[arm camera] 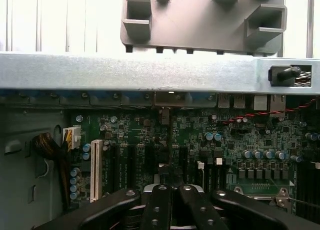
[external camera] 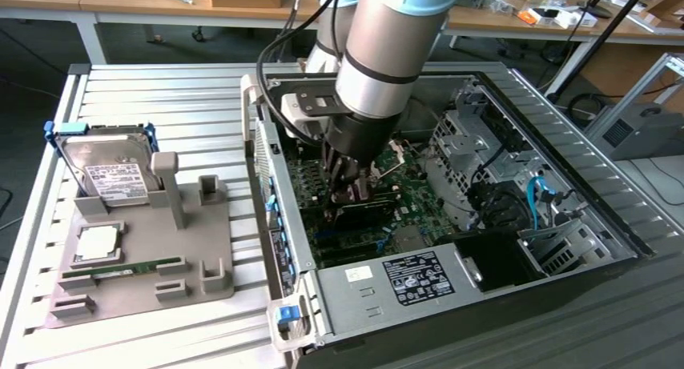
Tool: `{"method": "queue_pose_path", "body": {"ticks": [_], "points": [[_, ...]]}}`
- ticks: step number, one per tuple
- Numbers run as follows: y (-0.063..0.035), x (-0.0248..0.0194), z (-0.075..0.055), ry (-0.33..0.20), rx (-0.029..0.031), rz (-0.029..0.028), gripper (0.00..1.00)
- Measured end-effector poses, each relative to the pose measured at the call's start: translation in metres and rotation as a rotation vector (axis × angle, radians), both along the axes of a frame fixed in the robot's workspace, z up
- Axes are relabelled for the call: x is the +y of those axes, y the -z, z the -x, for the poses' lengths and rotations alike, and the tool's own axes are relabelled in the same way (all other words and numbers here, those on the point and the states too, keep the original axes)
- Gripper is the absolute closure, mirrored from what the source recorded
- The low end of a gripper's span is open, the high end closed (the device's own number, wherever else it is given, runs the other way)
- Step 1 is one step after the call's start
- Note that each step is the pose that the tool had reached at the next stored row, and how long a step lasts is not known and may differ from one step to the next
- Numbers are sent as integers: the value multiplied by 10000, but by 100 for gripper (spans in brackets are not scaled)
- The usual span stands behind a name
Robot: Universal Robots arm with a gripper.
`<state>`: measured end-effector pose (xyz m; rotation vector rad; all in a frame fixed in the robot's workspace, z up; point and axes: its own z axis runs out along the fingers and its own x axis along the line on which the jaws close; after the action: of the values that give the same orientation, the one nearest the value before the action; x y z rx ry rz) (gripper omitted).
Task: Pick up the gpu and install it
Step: 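Press down on the gpu until it lock into place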
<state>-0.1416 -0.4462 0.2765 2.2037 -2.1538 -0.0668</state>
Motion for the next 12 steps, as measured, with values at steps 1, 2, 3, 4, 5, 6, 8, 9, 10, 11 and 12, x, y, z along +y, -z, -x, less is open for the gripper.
{"method": "queue_pose_path", "body": {"ticks": [1,2,3,4,5,6,8,9,10,11,12], "points": [[4,-1,4,0,0,0,90],[8,-2,7,0,0,1,90],[12,-3,11,0,0,0,90],[17,-3,16,0,-2,-1,90],[21,-4,23,-2,-3,0,90],[25,-4,30,-2,-1,0,90],[32,-5,43,0,1,2,90],[38,-6,49,-1,0,0,90],[42,-6,54,-2,-3,-1,90],[46,-7,60,-1,-3,-1,90],[53,-7,65,-2,-7,-5,90]]}}
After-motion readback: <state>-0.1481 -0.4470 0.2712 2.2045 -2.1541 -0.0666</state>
